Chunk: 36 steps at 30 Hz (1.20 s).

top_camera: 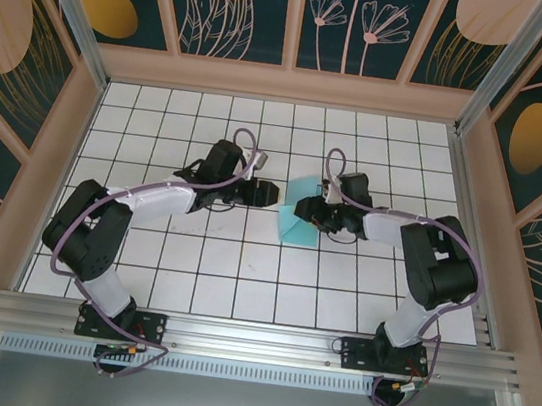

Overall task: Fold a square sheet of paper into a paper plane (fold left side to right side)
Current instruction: Fold the triangle a second time at the center of the table.

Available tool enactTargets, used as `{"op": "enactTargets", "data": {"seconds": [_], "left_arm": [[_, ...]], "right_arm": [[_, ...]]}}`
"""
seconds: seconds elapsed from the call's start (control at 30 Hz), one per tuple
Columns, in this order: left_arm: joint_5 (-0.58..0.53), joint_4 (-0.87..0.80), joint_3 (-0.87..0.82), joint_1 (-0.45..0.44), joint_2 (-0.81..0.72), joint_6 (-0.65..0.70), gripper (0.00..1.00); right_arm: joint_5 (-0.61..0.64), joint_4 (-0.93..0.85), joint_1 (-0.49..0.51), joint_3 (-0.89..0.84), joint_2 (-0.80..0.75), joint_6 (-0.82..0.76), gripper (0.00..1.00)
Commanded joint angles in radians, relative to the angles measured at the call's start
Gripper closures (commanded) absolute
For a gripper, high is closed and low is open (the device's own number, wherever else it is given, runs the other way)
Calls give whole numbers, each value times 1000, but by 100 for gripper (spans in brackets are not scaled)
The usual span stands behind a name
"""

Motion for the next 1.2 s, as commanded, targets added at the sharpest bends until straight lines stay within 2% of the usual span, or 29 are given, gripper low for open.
{"op": "enactTargets", "data": {"seconds": [0.0,0.13,0.2,0.63,0.9,1.03,1.17], "left_arm": [[121,79,-8,-41,35,-12,49],[120,61,18,-89,100,2,51],[112,39,33,-104,130,14,51],[96,8,125,-135,275,35,51],[92,16,159,-140,332,34,51],[89,16,164,-140,344,33,51],[85,13,163,-140,345,35,51]], "right_arm": [[50,-60,-22,25,-17,-36,56],[59,-95,-33,48,-10,-56,71],[65,-105,-35,59,-2,-63,72],[81,-132,-41,70,17,-79,71],[133,-231,-83,71,-80,-116,58],[92,-215,-83,47,-111,-98,59],[19,-149,-52,43,-84,-57,65]]}}
